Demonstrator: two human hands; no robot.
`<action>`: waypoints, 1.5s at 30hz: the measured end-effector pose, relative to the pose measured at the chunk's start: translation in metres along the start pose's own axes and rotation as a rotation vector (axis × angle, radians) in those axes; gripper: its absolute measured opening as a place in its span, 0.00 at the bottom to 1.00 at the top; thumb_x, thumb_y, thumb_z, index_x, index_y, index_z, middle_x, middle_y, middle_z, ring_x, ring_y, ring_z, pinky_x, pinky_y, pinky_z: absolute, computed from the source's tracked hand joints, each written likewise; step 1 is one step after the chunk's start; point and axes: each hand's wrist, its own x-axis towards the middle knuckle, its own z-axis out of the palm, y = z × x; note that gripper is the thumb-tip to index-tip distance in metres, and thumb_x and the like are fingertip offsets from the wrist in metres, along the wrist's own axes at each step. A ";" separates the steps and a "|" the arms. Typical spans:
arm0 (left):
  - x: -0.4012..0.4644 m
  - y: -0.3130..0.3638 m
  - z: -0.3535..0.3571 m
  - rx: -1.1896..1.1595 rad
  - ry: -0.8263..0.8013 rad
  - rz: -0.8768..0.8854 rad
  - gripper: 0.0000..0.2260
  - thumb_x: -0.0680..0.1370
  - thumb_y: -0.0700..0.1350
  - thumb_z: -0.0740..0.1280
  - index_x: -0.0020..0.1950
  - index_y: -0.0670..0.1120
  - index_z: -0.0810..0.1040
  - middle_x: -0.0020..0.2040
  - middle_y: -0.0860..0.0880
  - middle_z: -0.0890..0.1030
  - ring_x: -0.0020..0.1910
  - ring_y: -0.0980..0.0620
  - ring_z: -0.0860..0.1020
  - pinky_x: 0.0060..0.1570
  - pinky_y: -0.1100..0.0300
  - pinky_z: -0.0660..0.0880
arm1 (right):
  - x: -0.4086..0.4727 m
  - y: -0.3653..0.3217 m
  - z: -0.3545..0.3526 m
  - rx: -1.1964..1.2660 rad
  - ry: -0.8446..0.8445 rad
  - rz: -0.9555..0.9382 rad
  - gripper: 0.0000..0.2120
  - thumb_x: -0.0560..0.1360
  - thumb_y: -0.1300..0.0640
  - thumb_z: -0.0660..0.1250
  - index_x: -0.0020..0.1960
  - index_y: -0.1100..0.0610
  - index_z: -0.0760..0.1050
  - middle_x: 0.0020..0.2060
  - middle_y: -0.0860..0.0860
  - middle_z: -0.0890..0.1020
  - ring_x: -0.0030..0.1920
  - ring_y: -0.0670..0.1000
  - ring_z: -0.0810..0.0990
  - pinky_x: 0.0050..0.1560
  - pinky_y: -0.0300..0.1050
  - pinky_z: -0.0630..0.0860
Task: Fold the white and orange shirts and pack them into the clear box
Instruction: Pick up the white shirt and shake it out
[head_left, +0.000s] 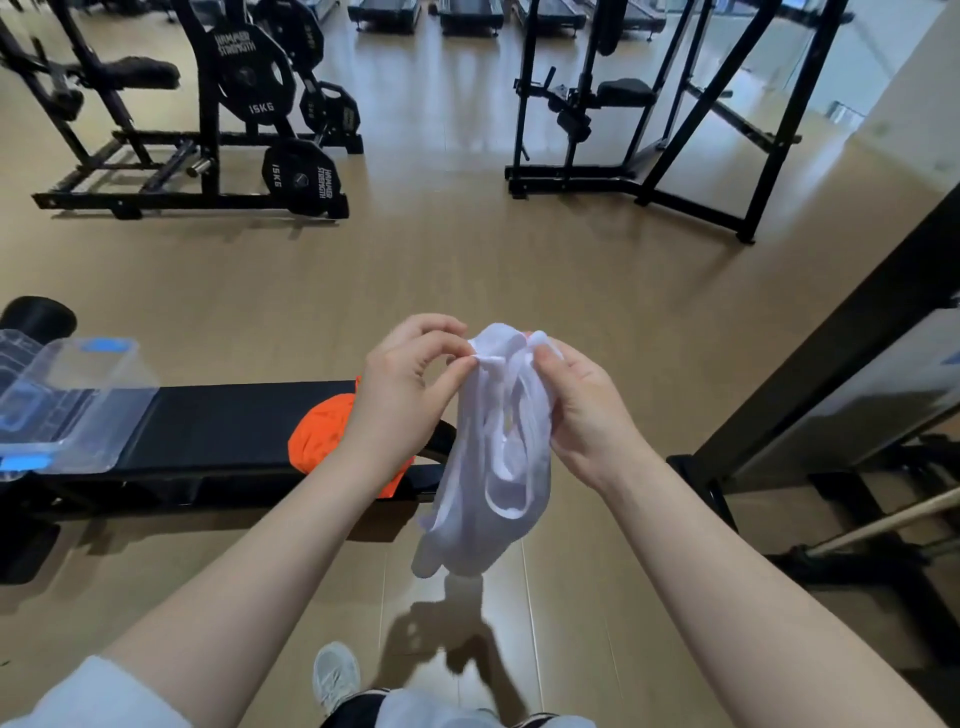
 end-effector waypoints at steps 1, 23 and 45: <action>0.000 -0.001 -0.001 0.023 0.010 -0.015 0.03 0.73 0.38 0.69 0.41 0.44 0.81 0.47 0.54 0.80 0.47 0.67 0.74 0.48 0.74 0.68 | 0.002 -0.001 -0.003 0.095 0.023 0.014 0.09 0.78 0.58 0.60 0.53 0.63 0.75 0.39 0.54 0.81 0.37 0.49 0.80 0.39 0.40 0.79; -0.018 -0.011 0.057 -0.347 -0.437 -0.328 0.06 0.72 0.41 0.69 0.47 0.42 0.77 0.46 0.42 0.82 0.45 0.50 0.79 0.49 0.56 0.75 | 0.007 0.004 -0.024 -0.078 -0.001 0.028 0.09 0.78 0.67 0.58 0.44 0.58 0.74 0.31 0.50 0.82 0.31 0.47 0.79 0.34 0.37 0.77; -0.025 -0.044 0.007 -0.718 -0.187 -0.714 0.04 0.76 0.33 0.64 0.49 0.38 0.76 0.33 0.49 0.80 0.29 0.60 0.78 0.31 0.69 0.74 | 0.008 0.019 -0.010 -0.496 0.256 -0.100 0.09 0.75 0.63 0.61 0.54 0.55 0.74 0.30 0.45 0.75 0.27 0.41 0.72 0.29 0.31 0.69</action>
